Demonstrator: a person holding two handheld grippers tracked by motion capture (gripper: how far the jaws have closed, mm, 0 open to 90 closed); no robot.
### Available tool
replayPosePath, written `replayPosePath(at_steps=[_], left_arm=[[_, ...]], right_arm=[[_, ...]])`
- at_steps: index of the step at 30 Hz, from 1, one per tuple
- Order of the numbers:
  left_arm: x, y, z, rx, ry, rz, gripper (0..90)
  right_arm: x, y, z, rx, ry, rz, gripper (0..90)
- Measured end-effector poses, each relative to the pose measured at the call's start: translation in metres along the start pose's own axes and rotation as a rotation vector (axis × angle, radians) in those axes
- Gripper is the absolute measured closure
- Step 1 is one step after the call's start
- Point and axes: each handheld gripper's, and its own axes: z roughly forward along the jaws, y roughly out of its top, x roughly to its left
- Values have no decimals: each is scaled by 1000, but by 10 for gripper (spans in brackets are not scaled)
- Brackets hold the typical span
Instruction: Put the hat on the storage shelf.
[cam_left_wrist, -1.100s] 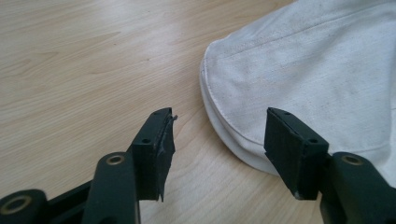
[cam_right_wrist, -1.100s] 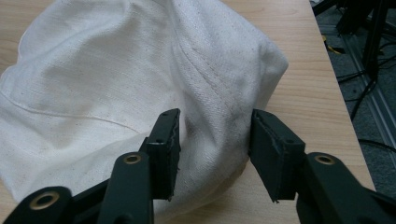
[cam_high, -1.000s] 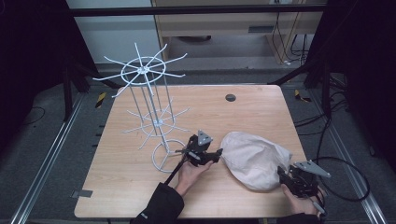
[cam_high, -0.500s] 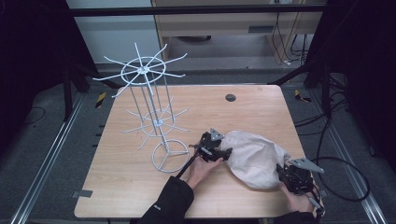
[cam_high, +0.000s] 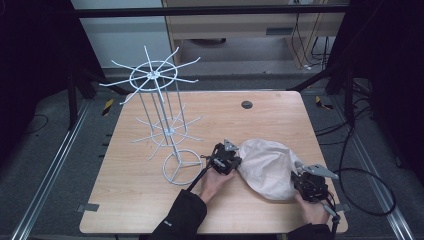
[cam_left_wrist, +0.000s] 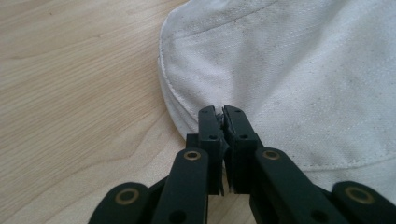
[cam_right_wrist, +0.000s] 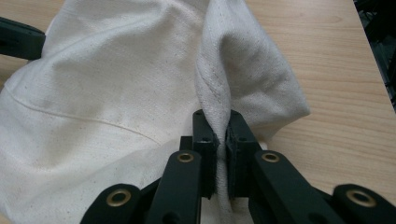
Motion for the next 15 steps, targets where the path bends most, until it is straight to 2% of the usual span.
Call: replayPosePath(at_steps=[2,6,9,11,12,13,15], left_arm=[[0,-1,-3,-5,3,-3,877],[1,-10,-18,-16,-21,-10,882],[-1,-24,-33,-18,-25,2,882],[-10,-39,-47,-41,-22,11,883],[-10,-39,-47,-41,-22,11,882],[-14,-43,-52,-41,-14,21,882],[-24,-53,-58,-60,-3,11,882]], right_arm=[[-1,2,2,-3,-1,-3,857],[-4,5,7,-21,15,8,862],[-4,12,14,-43,54,5,863],[-2,17,20,-49,70,6,860],[-2,17,20,-49,70,6,860],[1,24,28,-58,73,-16,857],[6,32,36,-67,90,-15,854]])
